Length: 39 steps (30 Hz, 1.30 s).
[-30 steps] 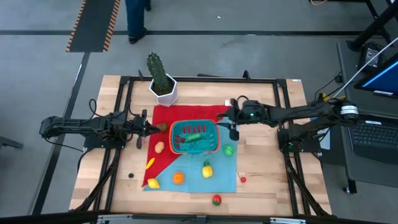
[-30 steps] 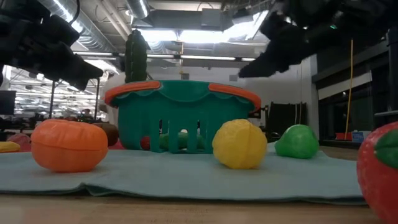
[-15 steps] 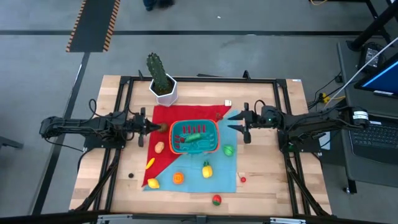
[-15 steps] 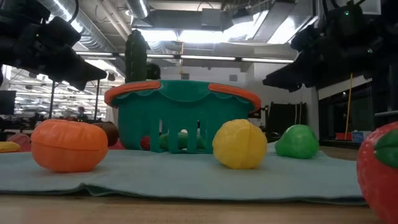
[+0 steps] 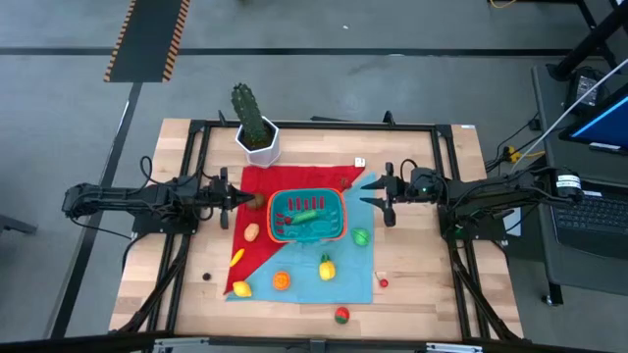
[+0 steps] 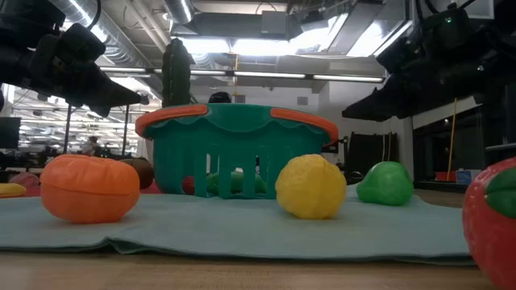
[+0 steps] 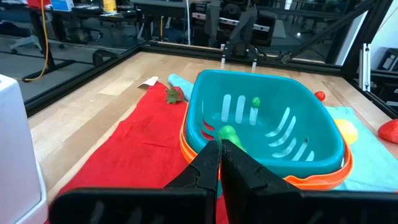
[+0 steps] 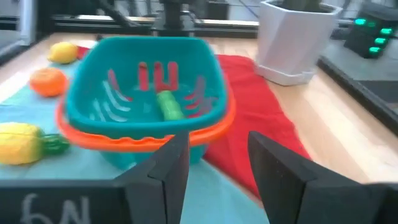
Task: Build produce basket
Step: Put the red strawberry into the blue basket
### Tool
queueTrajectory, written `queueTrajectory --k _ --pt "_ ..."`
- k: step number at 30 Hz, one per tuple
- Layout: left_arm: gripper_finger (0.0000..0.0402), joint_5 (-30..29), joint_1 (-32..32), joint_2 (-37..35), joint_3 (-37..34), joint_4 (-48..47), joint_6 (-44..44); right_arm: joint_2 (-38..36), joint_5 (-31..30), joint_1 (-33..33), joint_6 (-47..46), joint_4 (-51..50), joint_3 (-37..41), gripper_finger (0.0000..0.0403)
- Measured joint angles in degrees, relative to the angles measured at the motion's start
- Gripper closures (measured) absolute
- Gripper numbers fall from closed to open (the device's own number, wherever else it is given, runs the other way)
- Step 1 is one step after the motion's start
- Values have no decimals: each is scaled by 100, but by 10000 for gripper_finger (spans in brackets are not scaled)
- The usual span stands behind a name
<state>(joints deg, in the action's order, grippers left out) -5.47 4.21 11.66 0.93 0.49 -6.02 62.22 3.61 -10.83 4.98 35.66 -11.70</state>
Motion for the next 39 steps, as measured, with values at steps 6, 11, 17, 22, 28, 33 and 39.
queueTrajectory --k 6,11,17,22,28,33,39 --pt "394 -1 0 0 0 0 4 0 -1015 -8 -165 -35 -2 228" --pt "394 -1 0 0 0 2 4 2 -1017 -4 -152 -416 -302 193" --pt "394 -1 0 0 0 3 6 79 -1004 -174 -2 -1519 -976 178" --pt "394 -1 0 0 0 7 -1 575 -866 -438 272 -2446 -1616 185" --pt "394 -1 0 0 0 6 -142 1394 -612 -669 477 -2771 -2115 187" --pt "394 -1 0 0 0 2 -141 1950 -176 -756 544 -2779 -2287 187" --pt "394 -1 0 0 0 0 -138 2417 -91 -772 739 -2766 -2332 187"
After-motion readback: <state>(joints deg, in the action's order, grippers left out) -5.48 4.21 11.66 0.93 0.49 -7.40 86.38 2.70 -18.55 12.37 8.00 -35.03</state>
